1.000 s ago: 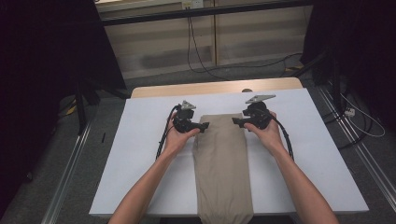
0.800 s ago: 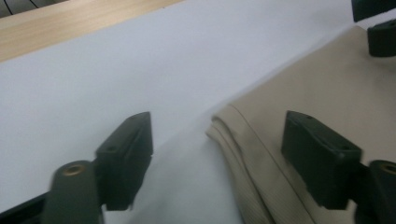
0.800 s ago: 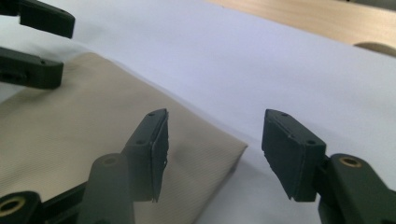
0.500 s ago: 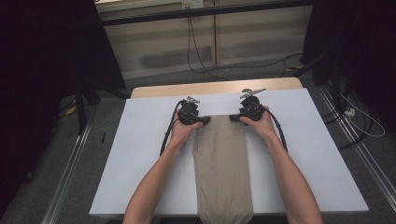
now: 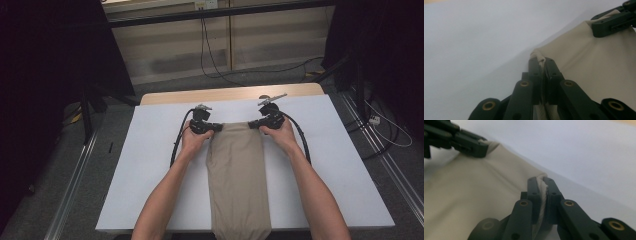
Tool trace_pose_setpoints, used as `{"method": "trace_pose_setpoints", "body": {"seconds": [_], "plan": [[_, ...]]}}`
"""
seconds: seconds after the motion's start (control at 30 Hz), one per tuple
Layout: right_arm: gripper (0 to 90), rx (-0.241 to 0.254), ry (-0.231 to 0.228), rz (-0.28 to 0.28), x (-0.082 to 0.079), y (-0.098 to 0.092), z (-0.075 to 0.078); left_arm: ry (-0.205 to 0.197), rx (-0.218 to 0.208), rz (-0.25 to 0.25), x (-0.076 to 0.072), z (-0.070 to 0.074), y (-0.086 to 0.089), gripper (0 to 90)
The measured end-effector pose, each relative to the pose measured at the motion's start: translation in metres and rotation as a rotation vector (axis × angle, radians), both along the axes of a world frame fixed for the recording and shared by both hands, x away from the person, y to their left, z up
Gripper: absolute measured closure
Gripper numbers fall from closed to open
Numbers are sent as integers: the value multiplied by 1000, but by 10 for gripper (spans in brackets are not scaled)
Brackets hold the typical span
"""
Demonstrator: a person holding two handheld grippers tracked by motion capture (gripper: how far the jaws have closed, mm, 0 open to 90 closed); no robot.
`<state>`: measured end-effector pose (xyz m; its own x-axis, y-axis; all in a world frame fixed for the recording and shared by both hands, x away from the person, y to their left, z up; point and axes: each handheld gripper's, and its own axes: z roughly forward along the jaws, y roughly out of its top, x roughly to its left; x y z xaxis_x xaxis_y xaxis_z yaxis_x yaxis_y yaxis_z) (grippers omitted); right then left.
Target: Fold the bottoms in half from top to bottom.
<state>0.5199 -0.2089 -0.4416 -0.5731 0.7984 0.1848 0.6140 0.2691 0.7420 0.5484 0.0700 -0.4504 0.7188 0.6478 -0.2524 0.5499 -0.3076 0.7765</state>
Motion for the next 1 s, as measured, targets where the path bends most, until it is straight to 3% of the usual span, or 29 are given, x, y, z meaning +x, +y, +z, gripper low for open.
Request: {"method": "trace_pose_setpoints", "body": {"seconds": [0.07,0.27,0.47,0.67,1.0], "plan": [[859,20,-36,-14,-2,-2,12,-8,-39,23,1,9,5,860],[861,54,-128,-27,0,0,46,-84,-85,73,3,42,15,864],[861,75,-198,-39,7,7,73,-161,-94,102,7,74,20,865],[861,106,-277,-81,7,3,100,-219,-121,100,9,100,21,864],[861,110,-344,-85,3,1,137,-315,-157,101,2,138,18,864]]}}
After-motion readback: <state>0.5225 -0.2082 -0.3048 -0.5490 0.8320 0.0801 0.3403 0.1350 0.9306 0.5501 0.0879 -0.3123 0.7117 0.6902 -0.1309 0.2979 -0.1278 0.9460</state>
